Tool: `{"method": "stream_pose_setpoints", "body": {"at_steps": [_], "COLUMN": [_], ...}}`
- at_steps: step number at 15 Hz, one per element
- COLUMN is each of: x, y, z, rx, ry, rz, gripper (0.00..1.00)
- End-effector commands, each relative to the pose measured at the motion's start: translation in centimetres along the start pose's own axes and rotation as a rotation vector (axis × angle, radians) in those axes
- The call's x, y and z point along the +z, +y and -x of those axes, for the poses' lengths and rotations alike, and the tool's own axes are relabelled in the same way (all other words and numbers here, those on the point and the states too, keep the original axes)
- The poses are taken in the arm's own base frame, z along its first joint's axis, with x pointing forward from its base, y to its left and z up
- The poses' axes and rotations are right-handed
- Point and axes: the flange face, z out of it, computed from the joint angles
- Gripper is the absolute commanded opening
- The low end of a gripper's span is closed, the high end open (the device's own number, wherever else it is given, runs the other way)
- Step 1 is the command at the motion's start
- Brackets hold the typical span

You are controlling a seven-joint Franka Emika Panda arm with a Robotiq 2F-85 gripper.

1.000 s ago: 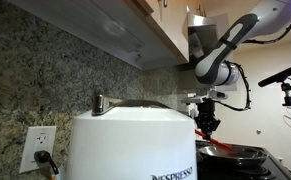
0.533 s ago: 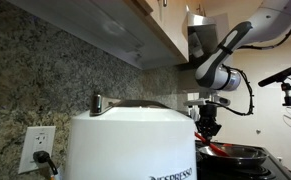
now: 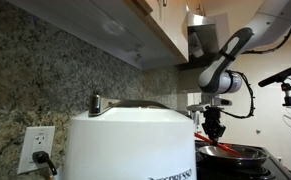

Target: Use the orange spatula to stir the pan

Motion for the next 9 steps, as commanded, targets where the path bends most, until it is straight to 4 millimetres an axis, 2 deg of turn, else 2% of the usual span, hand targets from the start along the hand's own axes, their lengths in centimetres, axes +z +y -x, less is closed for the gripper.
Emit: {"method": "stream_pose_setpoints", "body": {"at_steps": [1,5,9], "x": [-2.5,-3.7,-4.8], "y": [0.3,0.8,1.6], "z": [0.3,1.8,3.5], "rx": [0.075,0.046,-0.068], "ry": [0.115,0.15,-0.004], "rz": [-0.066,-0.084,-0.093], "gripper": [0.04,0.04,0.04]}}
